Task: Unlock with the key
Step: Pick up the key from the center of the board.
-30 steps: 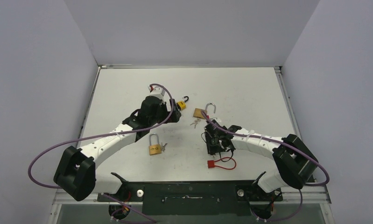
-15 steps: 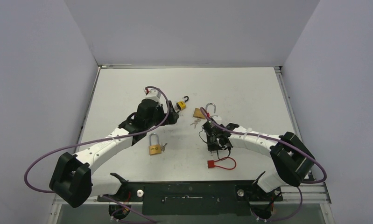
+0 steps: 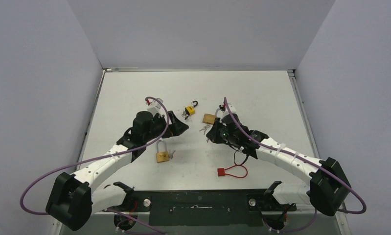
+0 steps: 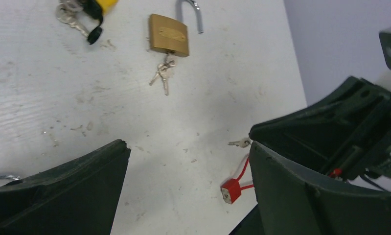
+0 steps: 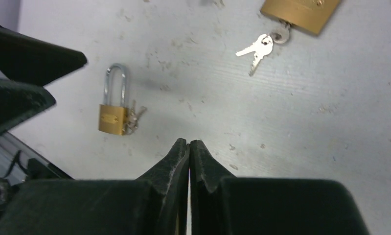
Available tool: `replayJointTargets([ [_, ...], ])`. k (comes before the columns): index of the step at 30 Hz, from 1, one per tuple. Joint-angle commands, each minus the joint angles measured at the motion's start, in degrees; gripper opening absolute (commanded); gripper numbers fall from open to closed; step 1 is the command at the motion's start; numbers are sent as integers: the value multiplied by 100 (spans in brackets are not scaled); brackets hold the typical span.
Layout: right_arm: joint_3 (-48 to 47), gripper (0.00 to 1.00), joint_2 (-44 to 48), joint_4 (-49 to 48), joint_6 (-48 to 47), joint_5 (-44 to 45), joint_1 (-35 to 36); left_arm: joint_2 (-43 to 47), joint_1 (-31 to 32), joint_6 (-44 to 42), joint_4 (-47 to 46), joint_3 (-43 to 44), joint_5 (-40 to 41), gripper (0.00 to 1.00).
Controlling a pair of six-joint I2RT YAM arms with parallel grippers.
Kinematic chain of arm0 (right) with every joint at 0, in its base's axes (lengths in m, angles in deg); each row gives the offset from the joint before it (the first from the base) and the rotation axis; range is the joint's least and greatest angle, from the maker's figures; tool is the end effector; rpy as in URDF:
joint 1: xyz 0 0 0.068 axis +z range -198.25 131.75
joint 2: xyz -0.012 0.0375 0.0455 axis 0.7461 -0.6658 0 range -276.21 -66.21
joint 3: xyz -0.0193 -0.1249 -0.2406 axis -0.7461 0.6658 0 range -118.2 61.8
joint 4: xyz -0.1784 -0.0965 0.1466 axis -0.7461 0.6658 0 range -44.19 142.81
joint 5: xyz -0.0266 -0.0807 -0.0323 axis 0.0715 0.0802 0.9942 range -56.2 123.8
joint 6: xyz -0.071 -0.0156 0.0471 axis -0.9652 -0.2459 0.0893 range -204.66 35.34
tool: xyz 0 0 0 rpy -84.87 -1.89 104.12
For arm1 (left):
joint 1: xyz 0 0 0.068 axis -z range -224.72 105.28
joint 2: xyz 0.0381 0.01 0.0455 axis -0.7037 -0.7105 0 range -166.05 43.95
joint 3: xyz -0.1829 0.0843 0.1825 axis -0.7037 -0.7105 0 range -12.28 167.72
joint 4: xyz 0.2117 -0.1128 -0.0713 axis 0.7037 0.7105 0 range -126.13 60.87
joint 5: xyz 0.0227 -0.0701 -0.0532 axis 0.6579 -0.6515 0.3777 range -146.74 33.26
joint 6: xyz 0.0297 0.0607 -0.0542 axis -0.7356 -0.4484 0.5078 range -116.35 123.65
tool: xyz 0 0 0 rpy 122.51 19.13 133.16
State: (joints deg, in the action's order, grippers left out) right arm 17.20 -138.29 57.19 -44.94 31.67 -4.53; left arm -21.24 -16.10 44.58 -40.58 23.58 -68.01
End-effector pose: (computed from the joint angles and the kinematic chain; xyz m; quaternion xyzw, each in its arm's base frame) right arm 0.2080 0.2031 0.2150 -0.0396 0.9011 0.2998 0.3109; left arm 0.2365 -0.1460 0.2276 -0.0374 0.8396 -0.3734 0.3927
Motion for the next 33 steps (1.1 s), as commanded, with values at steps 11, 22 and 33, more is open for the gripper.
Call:
replayJointTargets([
  [11,-597,0,472,-707,427,-2435,-722,-183,827,-529,-3186,-311,-2475,79],
  [22,-971,0,697,-156,382,-3250,-797,-476,1167,-1343,-2430,317,-2196,82],
  [33,-1164,0,595,100,430,-3515,-901,-695,1163,-1193,-2363,503,-2767,21],
])
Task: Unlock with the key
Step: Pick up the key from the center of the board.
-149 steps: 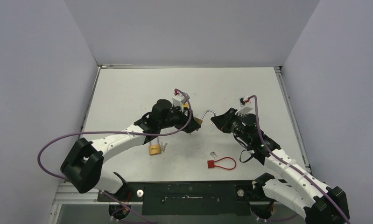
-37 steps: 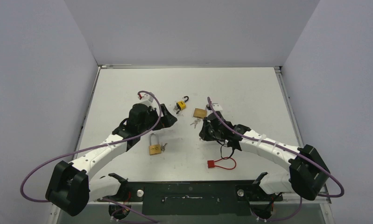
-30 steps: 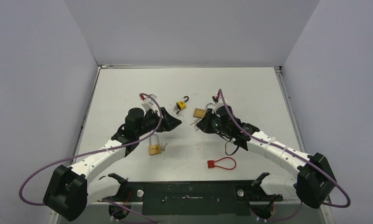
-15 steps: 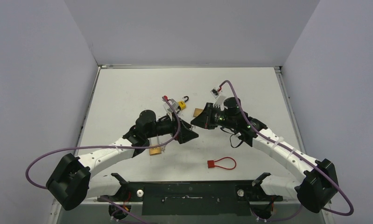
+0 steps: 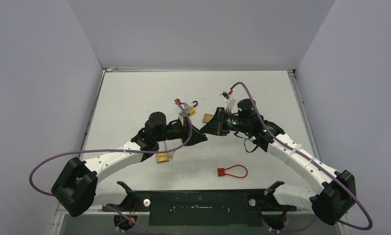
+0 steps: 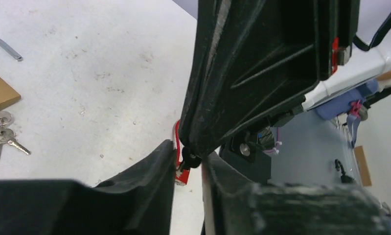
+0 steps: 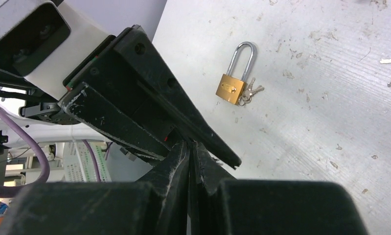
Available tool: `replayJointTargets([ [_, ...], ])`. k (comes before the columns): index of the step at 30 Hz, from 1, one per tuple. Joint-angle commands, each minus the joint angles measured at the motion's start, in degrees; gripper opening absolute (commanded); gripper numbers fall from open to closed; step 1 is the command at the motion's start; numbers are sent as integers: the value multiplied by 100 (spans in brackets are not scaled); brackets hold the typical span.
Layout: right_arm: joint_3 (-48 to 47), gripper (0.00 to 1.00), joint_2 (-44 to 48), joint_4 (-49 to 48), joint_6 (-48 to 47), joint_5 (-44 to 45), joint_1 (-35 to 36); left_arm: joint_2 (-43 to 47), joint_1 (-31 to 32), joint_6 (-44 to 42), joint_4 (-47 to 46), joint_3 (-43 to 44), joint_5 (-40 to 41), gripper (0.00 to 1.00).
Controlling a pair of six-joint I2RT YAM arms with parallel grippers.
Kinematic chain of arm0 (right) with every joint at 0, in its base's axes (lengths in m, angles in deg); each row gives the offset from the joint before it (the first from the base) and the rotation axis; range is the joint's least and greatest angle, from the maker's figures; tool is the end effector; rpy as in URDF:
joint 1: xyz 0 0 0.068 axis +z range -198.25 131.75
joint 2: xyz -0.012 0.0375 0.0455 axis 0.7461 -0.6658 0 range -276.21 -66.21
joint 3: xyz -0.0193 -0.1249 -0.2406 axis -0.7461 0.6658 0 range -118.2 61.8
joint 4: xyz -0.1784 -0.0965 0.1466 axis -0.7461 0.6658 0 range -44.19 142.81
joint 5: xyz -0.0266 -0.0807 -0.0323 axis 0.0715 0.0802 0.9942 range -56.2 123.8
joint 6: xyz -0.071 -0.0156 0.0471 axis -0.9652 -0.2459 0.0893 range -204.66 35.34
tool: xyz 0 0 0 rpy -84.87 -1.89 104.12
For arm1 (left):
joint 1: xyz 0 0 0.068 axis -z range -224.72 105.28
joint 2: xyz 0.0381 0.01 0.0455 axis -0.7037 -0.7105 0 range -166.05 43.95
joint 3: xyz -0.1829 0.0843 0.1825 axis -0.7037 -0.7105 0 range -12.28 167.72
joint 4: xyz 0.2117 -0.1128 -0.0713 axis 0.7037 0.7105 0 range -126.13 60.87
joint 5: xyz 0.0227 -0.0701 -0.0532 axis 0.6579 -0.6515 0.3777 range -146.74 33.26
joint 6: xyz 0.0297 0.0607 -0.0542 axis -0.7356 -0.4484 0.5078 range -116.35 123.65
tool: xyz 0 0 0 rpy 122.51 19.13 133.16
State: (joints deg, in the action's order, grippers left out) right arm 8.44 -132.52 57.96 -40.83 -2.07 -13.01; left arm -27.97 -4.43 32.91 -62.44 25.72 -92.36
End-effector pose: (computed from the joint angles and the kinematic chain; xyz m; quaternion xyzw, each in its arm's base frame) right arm 0.2011 0.1972 0.3029 -0.1047 0.8129 0.5254 0.2283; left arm 0.2003 -0.2282 0.2652 0.2693 0.6938 -0.5467 0.3837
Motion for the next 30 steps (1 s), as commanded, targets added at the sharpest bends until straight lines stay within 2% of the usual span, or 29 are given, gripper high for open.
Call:
replayJointTargets([
  [1,-289,0,6,32,19,-129,-59,-22,-16,-23,-180,291,-366,10],
  [2,-280,0,-5,36,15,-116,-61,-24,-15,6,-193,293,-393,3],
  [3,-271,0,-20,34,19,-108,-68,-26,-17,47,-234,293,-424,0],
  [5,-258,0,-12,27,19,-43,-78,-17,-34,172,-387,276,-466,0],
  [7,-206,20,49,-5,19,116,-100,1,-47,323,-543,251,-475,0],
  [9,-138,48,187,-67,-9,340,-110,1,-69,520,-703,232,-506,0],
  [10,-82,57,279,-164,-3,446,-114,-11,-80,652,-830,225,-542,0],
  [12,69,68,494,-382,7,651,-142,-33,-108,1023,-1188,205,-613,0],
  [16,563,74,1006,-1218,67,847,-167,-128,-142,2137,-2006,126,-592,0],
  [19,1053,74,1391,-1998,200,777,-174,-203,-153,3287,-2461,101,-331,0],
  [22,1399,74,1600,-2522,391,636,-169,-265,-155,4289,-3342,-50,-103,0],
  [25,1560,74,1671,-2907,627,489,-167,-248,-145,4639,-3569,-88,118,0],
  [30,1659,70,1724,-3130,856,518,-167,-237,-147,4611,-3585,-113,162,1],
])
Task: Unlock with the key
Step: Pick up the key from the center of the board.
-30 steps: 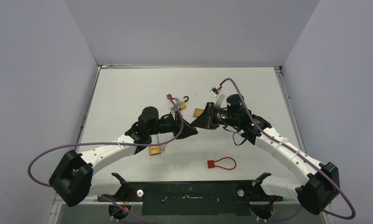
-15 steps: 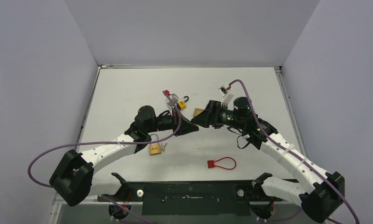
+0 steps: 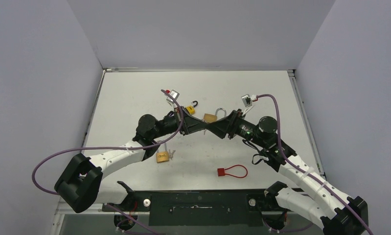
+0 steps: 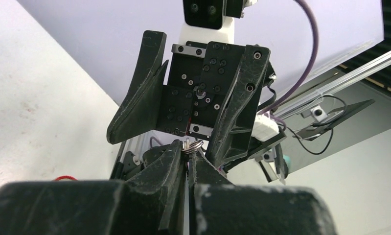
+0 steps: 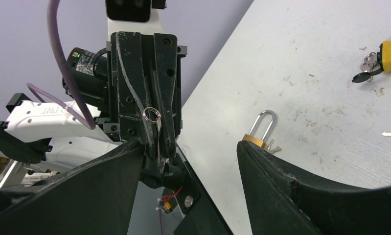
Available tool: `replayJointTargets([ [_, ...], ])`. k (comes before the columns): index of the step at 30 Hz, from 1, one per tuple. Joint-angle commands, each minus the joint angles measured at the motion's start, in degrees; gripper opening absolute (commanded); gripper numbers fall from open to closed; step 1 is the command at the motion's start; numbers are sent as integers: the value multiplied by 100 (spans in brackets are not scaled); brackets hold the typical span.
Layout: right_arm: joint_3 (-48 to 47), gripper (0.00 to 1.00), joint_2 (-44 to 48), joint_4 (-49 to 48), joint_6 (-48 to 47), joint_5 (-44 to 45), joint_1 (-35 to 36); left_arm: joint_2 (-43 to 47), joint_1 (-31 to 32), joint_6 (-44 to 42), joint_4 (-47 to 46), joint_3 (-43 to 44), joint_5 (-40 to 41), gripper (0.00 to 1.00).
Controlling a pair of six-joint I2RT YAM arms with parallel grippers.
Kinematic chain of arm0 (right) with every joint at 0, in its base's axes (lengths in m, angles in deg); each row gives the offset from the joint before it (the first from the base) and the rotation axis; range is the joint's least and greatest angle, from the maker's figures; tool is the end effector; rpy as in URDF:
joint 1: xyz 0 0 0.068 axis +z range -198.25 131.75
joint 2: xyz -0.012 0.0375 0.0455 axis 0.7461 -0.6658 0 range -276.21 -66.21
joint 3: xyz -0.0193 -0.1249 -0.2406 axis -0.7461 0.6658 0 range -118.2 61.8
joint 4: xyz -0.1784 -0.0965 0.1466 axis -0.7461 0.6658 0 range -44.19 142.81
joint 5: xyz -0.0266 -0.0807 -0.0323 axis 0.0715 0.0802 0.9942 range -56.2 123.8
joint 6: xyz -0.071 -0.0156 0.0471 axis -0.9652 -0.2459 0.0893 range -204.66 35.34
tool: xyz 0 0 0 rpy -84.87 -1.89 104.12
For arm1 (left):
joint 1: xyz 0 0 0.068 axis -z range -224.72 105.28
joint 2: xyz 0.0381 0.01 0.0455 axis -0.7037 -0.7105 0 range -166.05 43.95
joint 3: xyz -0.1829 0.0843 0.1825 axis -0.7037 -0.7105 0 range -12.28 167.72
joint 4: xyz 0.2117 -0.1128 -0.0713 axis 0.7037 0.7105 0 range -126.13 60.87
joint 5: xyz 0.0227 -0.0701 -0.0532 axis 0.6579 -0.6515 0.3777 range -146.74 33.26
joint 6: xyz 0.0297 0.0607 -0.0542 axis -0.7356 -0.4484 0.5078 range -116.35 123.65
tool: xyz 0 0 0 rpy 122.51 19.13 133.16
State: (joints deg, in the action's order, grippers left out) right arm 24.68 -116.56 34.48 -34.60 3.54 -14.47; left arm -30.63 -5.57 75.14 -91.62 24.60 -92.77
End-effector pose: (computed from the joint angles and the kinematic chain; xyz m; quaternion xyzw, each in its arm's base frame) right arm 0.1720 0.1616 0.3164 -0.0815 0.7125 0.5880 0.3741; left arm 0.2047 -0.2247 0.3135 0.0839 0.6078 -0.7355 0.2872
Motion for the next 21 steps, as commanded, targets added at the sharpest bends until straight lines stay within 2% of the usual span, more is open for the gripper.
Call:
replayJointTargets([
  [1,43,69,131,-800,254,-37,-21,25,-33,384,-672,-20,210,4],
  [6,103,69,183,-934,352,-34,-21,-63,-41,469,-877,-114,287,19],
  [10,144,68,210,-979,407,-24,-21,-102,-42,461,-929,-151,369,22],
  [18,174,66,247,-762,250,9,-25,-42,-101,281,-666,-199,554,12],
  [21,217,68,227,-721,177,-32,-29,14,-101,159,-524,-216,630,1],
])
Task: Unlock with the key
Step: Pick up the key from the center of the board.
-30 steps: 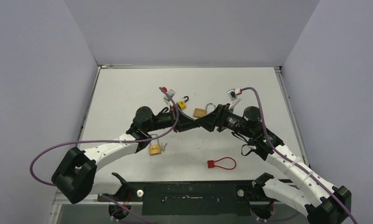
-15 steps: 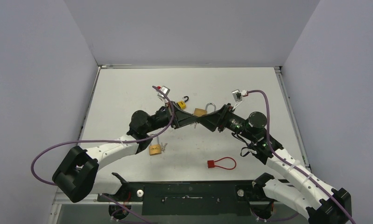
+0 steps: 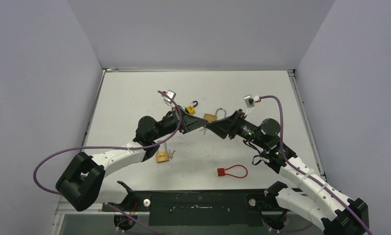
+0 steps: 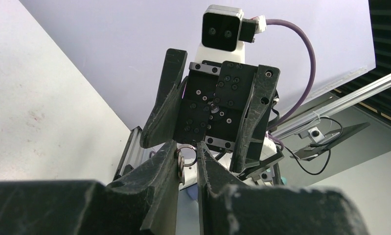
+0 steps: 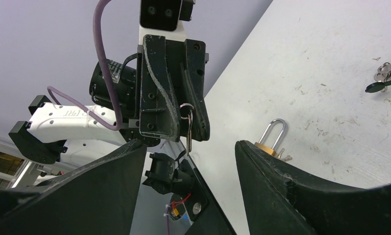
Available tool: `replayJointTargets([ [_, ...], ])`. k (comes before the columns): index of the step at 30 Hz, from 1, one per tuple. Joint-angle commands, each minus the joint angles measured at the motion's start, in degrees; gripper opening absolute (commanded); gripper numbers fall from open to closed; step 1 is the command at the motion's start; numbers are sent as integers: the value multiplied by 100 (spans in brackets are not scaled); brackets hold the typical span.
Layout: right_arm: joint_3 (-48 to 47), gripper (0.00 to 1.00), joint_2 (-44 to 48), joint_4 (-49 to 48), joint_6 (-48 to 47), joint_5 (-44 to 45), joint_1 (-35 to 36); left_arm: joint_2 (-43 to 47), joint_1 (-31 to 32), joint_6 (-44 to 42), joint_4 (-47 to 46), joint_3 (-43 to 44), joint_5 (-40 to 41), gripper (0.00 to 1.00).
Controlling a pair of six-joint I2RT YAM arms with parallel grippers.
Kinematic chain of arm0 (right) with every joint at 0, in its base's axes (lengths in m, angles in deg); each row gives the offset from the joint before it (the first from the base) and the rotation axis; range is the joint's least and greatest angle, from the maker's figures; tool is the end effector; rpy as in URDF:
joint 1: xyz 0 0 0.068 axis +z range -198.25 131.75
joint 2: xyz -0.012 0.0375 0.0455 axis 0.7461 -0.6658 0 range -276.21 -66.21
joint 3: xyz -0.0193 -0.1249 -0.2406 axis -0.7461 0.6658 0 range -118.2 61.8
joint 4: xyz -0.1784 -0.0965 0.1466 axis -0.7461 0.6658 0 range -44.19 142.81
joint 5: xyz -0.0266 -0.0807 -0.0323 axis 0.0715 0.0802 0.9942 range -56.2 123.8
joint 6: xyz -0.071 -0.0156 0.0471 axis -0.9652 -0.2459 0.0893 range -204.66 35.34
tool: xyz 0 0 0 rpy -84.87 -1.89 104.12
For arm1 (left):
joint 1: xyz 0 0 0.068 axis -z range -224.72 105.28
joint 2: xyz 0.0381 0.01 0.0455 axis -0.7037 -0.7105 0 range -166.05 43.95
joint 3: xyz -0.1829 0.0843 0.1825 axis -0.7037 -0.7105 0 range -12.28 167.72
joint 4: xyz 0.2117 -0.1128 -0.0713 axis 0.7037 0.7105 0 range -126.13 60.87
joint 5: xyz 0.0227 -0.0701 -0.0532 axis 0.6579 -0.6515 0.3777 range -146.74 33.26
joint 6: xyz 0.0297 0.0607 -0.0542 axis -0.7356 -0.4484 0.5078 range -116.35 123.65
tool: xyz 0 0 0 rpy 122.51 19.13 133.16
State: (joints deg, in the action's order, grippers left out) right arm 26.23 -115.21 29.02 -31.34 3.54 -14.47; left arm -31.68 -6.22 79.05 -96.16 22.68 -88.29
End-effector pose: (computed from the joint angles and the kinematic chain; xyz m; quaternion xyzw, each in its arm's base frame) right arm 0.1679 0.1589 0.3244 -0.0749 0.6849 0.6137 0.3856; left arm 0.2114 -0.2193 0.3080 0.0343 0.5980 -0.7439 0.2964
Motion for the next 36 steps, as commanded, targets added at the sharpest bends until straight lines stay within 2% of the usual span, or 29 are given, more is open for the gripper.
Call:
replayJointTargets([
  [1,72,68,61,-171,-157,-68,-29,139,-41,-250,-50,-29,192,0],
  [3,56,68,-68,-224,-138,-222,-21,150,-36,-289,-7,-25,202,0],
  [5,59,64,-212,-400,-64,-371,15,146,-38,-313,33,-16,202,0],
  [9,20,47,-416,-643,32,-509,82,139,-41,-306,34,-9,193,0],
  [12,3,39,-465,-748,76,-516,101,137,-36,-308,31,0,187,0],
  [20,-61,26,-673,-931,249,-578,121,102,-36,-306,36,28,154,0],
  [26,-120,1,-807,-960,337,-659,134,131,-39,-317,35,46,166,0],
  [28,-100,0,-757,-882,314,-588,121,145,-40,-330,54,46,175,5],
  [30,-91,0,-678,-775,259,-525,120,182,-39,-373,140,41,198,15],
  [36,-203,0,-430,12,-309,-464,71,481,-107,-673,631,18,356,58],
])
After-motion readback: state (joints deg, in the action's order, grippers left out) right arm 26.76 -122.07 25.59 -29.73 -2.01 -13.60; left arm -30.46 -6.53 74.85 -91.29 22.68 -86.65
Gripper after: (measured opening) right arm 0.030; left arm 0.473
